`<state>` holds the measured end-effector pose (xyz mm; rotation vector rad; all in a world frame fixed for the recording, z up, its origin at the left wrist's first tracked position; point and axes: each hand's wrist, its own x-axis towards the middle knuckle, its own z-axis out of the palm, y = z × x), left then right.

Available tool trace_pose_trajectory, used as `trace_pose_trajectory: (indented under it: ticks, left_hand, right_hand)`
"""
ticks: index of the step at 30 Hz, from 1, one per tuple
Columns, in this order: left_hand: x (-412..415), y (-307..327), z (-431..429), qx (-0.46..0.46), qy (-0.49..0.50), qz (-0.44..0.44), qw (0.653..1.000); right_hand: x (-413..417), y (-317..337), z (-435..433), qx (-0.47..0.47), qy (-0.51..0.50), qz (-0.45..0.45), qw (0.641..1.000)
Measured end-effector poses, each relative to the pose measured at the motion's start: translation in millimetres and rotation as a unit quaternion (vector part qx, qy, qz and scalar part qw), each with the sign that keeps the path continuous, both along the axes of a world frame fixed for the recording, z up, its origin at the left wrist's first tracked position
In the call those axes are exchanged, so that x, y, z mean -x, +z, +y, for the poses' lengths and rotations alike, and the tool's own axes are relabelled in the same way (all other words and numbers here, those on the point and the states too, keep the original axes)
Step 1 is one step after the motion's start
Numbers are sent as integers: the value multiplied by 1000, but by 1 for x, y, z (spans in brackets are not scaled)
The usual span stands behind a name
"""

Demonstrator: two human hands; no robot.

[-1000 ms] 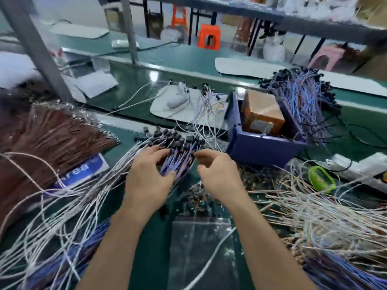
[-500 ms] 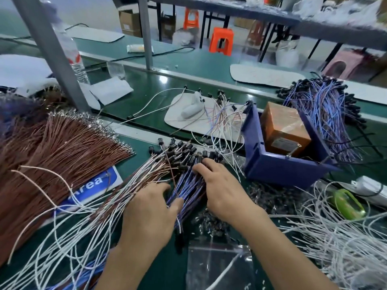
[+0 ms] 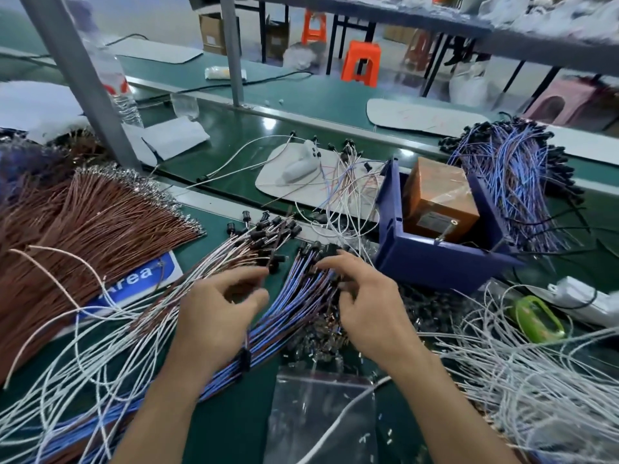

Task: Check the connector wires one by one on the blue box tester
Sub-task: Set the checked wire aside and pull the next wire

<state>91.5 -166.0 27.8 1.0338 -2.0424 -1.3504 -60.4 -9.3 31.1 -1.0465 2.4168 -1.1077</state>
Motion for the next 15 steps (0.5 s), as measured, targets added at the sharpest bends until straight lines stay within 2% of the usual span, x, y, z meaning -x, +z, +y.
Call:
trace_pose_trajectory:
  ticks: [2, 4, 7, 10, 12, 15]
  left_hand:
    - [6, 12, -3, -114, 12, 101, 988]
    - [13, 19, -7, -178, -25, 117, 977]
    - [18, 21, -14, -88, -114, 7, 990]
    - [16, 22, -22, 82, -92, -85, 989]
    - [17, 22, -23, 154, -70, -109, 980]
    - [19, 27, -18, 230, -59, -110, 965]
  right_hand:
    - [-3, 3, 2, -10, 17, -55, 998]
    - [-3, 3, 0, -48, 27, -53, 997]
    - [-5, 5, -3, -8, -7, -59, 998]
    - [-15, 7, -2, -16, -10, -64, 998]
    - [-22, 6, -3, -40, -8, -69, 997]
    - [-35, 7, -10, -2, -24, -119, 993]
